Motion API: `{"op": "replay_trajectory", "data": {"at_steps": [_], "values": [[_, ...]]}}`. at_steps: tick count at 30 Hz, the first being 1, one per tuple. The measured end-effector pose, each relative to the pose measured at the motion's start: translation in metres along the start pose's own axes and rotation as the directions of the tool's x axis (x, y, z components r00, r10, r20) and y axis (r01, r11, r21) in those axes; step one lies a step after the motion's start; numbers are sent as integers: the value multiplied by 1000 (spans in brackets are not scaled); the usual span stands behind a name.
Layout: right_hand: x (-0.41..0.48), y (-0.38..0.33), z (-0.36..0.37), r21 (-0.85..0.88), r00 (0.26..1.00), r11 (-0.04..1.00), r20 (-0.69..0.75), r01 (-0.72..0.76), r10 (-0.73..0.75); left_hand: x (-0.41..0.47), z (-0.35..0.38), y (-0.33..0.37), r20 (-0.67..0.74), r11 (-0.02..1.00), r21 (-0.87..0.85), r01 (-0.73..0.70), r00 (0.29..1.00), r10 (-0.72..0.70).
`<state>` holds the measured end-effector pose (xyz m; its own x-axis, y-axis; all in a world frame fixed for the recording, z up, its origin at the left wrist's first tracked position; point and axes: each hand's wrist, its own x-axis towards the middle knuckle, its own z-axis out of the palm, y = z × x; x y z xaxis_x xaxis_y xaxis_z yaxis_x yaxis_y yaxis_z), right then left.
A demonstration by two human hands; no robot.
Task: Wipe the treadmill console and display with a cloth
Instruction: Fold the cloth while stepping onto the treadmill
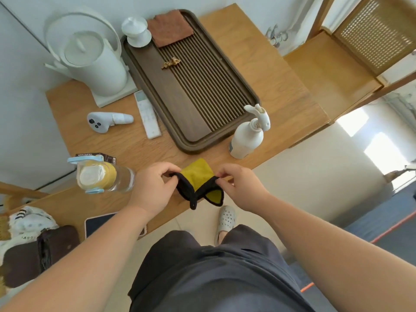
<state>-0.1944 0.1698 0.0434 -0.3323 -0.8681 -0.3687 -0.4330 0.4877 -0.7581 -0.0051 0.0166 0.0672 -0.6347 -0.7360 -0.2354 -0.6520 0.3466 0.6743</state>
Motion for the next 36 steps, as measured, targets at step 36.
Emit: {"op": "replay_trajectory", "data": {"at_steps": [36], "values": [[-490,48,102,628,85,718,-732,-302,676,-252,193,193,733,823,-344,-452,419,537]]}}
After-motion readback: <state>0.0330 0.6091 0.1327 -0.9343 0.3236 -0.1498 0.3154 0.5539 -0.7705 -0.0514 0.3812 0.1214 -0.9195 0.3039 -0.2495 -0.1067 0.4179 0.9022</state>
